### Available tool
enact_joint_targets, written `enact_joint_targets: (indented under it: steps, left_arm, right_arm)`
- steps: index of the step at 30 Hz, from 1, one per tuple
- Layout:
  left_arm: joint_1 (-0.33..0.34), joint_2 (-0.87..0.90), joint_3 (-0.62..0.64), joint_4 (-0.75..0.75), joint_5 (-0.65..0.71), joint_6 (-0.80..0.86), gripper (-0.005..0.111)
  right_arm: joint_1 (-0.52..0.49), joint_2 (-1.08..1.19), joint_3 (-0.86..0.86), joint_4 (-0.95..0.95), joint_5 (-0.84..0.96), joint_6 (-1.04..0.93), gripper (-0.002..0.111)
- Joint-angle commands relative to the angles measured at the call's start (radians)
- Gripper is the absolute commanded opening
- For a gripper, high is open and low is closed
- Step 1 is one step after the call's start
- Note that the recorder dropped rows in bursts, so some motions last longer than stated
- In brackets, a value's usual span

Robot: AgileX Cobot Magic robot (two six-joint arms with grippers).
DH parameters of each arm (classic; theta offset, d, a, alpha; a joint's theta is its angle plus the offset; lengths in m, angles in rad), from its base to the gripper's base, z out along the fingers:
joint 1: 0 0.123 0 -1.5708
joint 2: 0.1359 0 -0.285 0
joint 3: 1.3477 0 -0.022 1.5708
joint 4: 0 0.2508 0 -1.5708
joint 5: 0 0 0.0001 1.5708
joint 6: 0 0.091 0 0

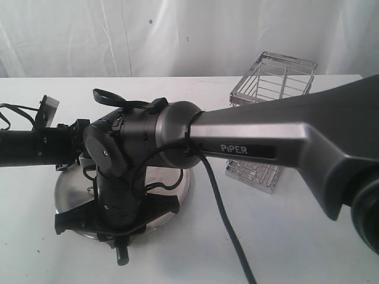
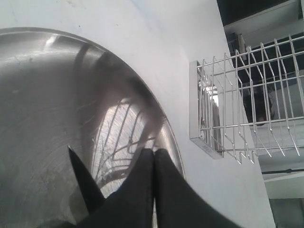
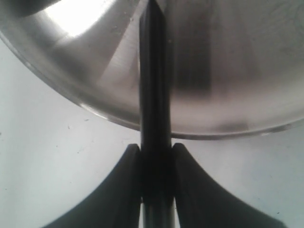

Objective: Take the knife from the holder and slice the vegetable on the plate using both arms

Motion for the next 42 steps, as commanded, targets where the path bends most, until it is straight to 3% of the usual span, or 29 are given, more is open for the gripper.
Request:
enact_joint_targets:
  steps: [1, 42]
  left_arm:
    - [-0.007, 0.003, 0.004, -0.02, 0.025, -0.005, 0.001]
    - [-0.008, 0.0, 0.002, -0.038, 0.098, 0.031, 0.001]
  right_arm:
    - [-0.005, -0.006, -0.007, -0.01, -0.001, 0.006, 0.0]
    - [-0.005, -0.004, -0.007, 0.007, -0.043, 0.037, 0.0]
